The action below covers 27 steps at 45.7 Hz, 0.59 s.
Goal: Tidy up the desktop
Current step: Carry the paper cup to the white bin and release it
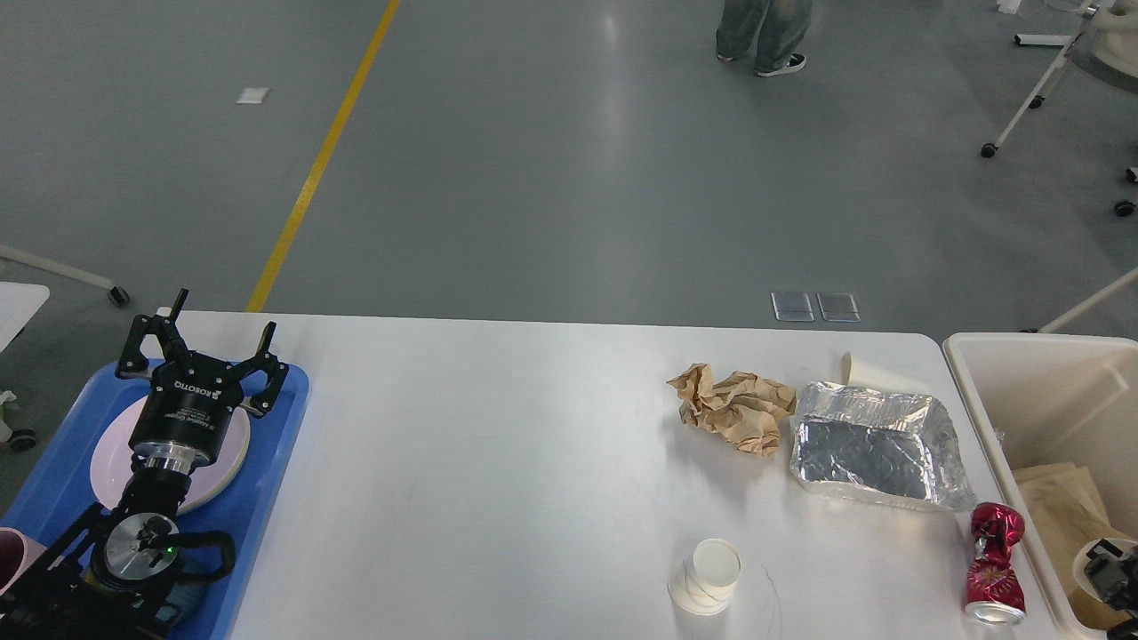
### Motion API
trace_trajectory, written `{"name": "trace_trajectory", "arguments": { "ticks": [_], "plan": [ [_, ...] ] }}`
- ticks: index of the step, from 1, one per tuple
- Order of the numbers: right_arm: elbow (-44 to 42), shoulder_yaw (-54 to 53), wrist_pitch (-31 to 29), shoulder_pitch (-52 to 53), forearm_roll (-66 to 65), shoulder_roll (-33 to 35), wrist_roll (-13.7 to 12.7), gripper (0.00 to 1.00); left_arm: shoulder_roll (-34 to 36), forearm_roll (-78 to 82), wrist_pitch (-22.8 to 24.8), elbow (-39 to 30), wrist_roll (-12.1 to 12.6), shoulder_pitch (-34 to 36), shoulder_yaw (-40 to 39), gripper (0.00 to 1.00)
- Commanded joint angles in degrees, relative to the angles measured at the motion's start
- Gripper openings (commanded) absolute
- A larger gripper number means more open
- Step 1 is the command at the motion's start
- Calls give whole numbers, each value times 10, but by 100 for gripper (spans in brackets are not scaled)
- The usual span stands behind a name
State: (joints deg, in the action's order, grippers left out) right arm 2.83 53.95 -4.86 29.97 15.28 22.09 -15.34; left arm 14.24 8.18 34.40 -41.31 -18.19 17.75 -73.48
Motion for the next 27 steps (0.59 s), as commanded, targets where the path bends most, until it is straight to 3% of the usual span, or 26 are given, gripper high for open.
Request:
{"name": "trace_trajectory", "arguments": {
  "ticks": [1,8,10,13,14,27],
  "plan": [
    [-1,0,16,-5,-1,-6,-1,0,0,0,1,0,0,0,0,96],
    [-7,1,23,-12,-1,-7,0,0,0,0,1,0,0,0,0,96],
    [-11,1,31,-12,-1,-7,0,31,0,0,0,0,0,0,0,96],
    [-13,0,47,-11,-1,-8,2,90,0,0,0,0,0,0,0,96],
    [-13,0,49,-11,-1,-8,2,100,0,0,1,0,0,0,0,96],
    [-12,-1,50,-9,-1,-15,3,100,0,0,1,0,0,0,0,96]
  ]
}}
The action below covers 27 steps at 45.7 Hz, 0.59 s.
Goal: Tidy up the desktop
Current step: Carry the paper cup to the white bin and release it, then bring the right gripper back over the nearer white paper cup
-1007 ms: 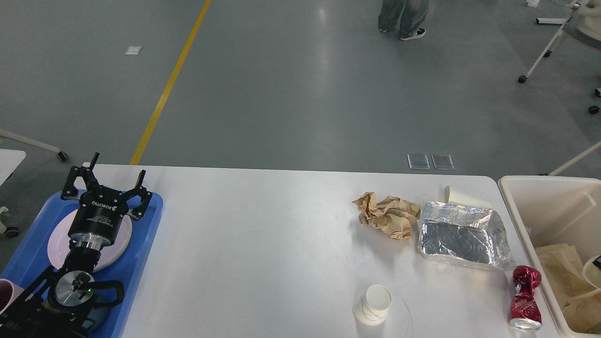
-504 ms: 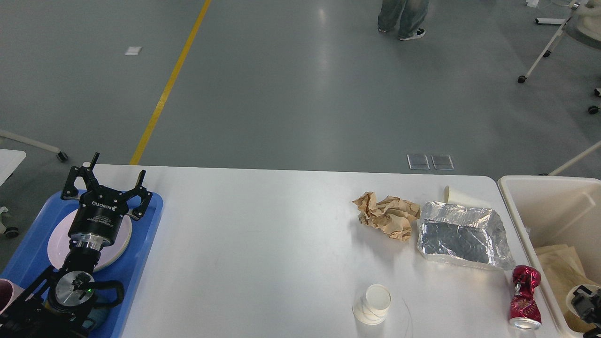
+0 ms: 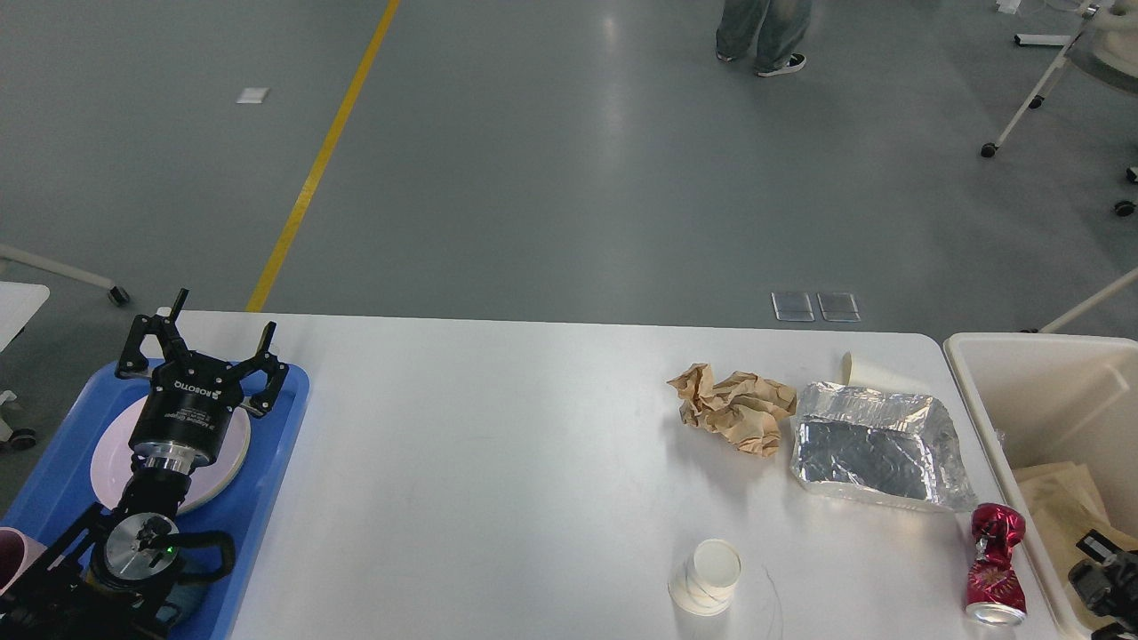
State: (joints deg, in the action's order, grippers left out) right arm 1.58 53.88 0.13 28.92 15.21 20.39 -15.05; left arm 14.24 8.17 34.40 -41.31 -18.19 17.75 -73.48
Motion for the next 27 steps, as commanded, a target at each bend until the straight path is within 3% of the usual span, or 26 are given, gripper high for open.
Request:
{"name": "trace_trajectory", "arguments": {
  "ticks": [1,10,18,27],
  "plan": [
    [4,0,0,3,0,2,0,100,0,0,0,0,0,0,0,96],
    [25,-2,-28,47,-2,38,3,100,0,0,0,0,0,0,0,96],
    [100,3,-187,196,-22,93,2,100,0,0,0,0,0,0,0,96],
    [212,4,-306,369,-150,105,-8,100,0,0,0,0,0,0,0,96]
  ]
}}
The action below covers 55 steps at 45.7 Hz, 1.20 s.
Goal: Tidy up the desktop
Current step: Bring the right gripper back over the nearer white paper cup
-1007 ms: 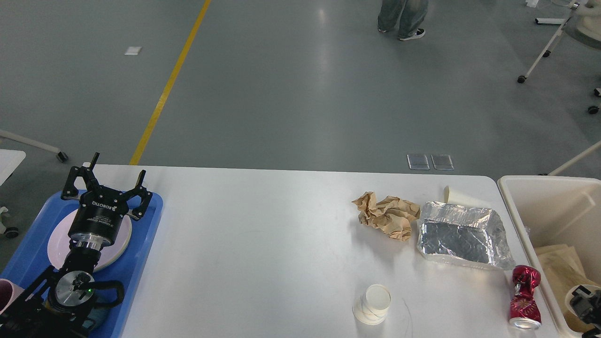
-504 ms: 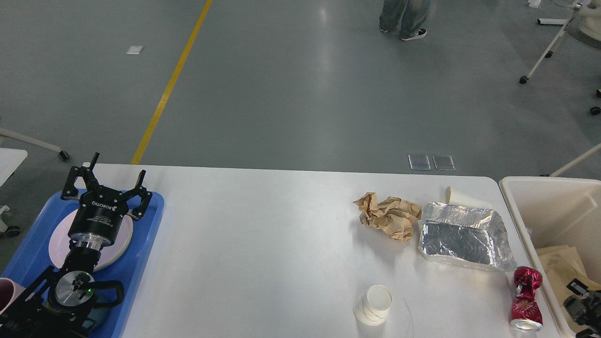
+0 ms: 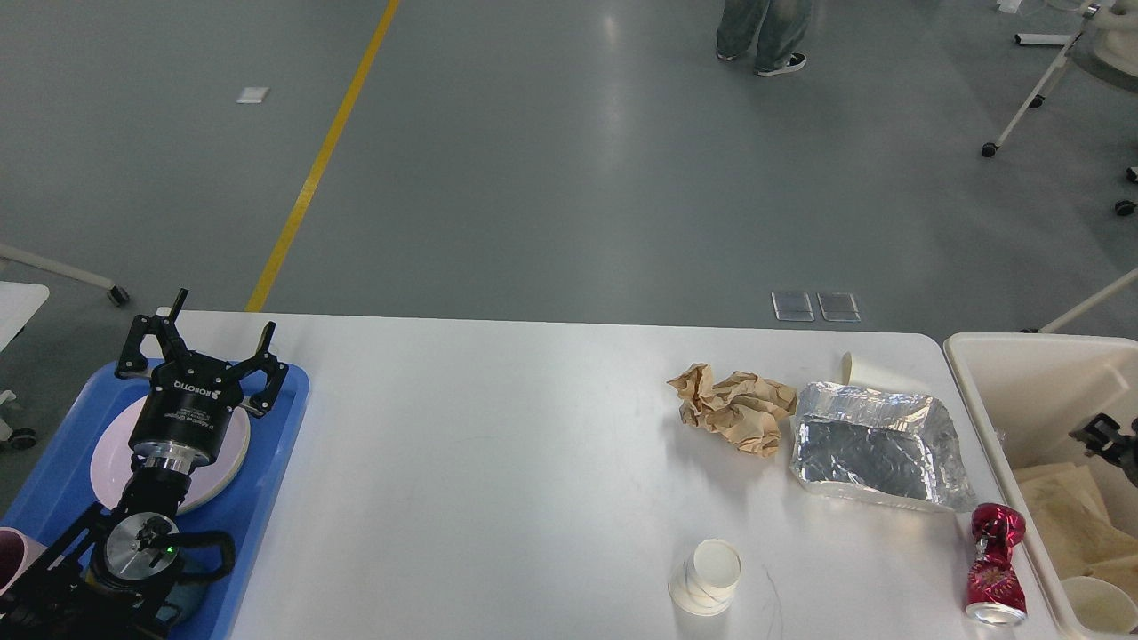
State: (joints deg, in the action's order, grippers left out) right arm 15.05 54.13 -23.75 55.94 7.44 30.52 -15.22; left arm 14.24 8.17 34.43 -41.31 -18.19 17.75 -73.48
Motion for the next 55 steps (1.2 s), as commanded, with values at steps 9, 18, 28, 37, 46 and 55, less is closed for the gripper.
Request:
{"name": "trace_trajectory", "arguments": {
  "ticks": [9,18,28,37,46,55],
  "plan": [
    [262,3,-175,287,-98,3,-30,100,0,0,0,0,0,0,0,96],
    [425,21,-234,413,-95,14,-38,100,0,0,-1,-1,0,0,0,96],
    [580,68,-227,554,-84,17,-120,100,0,0,0,0,0,0,0,96],
    [658,77,-226,619,-53,32,-127,100,0,0,0,0,0,0,0,96],
    [735,107,-231,736,11,-10,-128,99,0,0,0,0,0,0,0,96],
    [751,118,-220,749,20,-68,-127,98,0,0,0,0,0,0,0,96]
  ]
}}
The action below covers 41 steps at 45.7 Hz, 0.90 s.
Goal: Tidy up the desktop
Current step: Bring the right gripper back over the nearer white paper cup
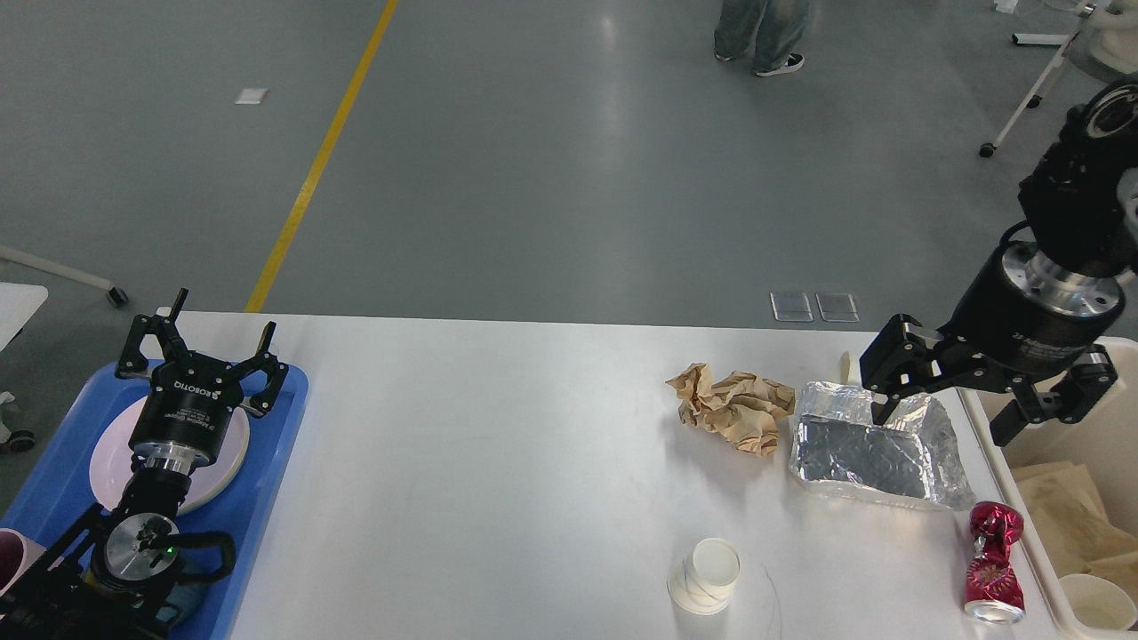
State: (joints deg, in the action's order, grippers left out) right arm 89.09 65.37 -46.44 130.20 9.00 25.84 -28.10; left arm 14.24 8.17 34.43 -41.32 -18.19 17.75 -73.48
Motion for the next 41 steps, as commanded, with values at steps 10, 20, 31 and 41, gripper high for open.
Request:
{"name": "trace_trajectory", "arguments": {
  "ticks": [10,20,31,41],
  "plan": [
    [5,13,31,14,30,-50,4,97,0,0,0,-1,1,0,0,96],
    [7,18,64,-15,62,-74,68,92,0,0,-1,0,0,0,0,96],
    [-9,-66,187,-186,70,-98,61,90,0,0,-1,0,0,0,0,96],
    [-26,-148,260,-306,47,-138,36,93,0,0,0,0,0,0,0,96]
  ]
}}
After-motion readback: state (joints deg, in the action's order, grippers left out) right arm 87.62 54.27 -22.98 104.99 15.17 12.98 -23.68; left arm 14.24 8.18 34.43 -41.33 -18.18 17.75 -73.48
